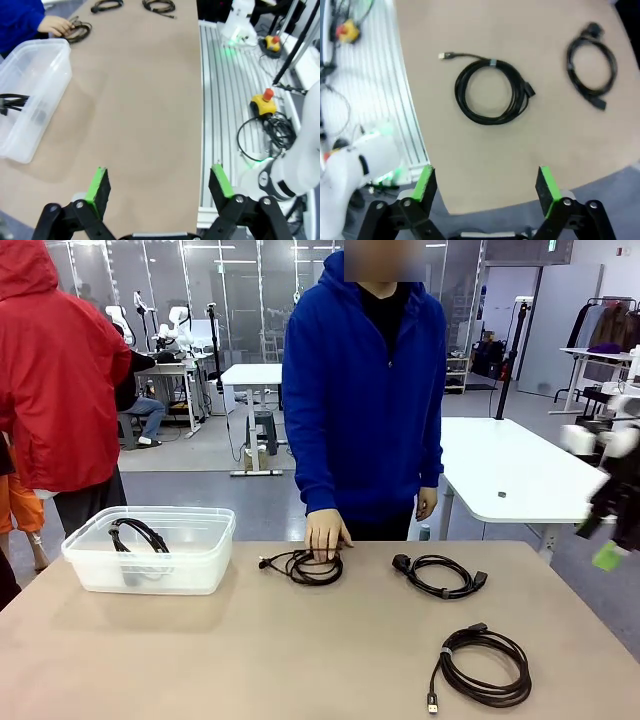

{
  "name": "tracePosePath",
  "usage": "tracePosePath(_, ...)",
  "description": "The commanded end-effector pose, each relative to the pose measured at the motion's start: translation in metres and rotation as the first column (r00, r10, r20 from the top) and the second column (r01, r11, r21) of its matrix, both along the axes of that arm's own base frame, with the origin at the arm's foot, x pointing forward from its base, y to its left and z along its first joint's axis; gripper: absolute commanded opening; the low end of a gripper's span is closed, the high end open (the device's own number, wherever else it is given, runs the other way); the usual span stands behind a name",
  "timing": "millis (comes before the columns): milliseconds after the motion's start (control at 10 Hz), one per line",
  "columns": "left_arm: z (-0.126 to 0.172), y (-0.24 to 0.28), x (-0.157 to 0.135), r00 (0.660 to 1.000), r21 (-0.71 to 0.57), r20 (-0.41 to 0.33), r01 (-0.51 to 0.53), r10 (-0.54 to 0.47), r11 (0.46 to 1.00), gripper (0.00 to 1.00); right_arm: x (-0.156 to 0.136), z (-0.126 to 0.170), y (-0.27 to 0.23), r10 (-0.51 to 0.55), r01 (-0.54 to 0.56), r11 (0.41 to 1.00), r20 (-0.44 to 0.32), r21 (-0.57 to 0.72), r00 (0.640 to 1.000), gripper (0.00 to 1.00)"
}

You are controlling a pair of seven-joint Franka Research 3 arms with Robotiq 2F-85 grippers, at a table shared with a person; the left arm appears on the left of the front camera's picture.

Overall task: Organize and store the cables.
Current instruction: Place the Power Cable into the Organizing box.

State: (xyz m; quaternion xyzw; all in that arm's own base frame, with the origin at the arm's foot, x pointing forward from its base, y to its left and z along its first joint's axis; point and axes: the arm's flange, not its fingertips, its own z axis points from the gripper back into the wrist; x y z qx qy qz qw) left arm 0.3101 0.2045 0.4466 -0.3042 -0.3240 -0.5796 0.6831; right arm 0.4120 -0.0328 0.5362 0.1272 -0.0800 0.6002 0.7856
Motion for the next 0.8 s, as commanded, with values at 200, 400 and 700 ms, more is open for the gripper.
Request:
tracePosePath(200, 0.002, -0.001, 0.000, 1.000, -0.011, 0.009, -0.006, 0.006, 1.000, 1.00, 0.056, 0.012, 0.077, 0.254, -0.277, 0.923, -0.115, -0.267, 0.960, 1.00)
tracePosePath(400, 0.002, -0.001, 0.000, 1.000, -0.011, 0.009, -0.006, 0.006, 1.000, 1.00, 0.063, -0.005, 0.096, 0.162, -0.193, 0.899, -0.110, -0.393, 0.981, 1.00)
tracePosePath(700, 0.002, -0.001, 0.000, 1.000, -0.011, 0.009, -0.006, 0.006, 1.000, 1.00, 0.065, -0.003, 0.097, 0.192, -0.220, 0.907, -0.112, -0.358, 0.975, 1.00)
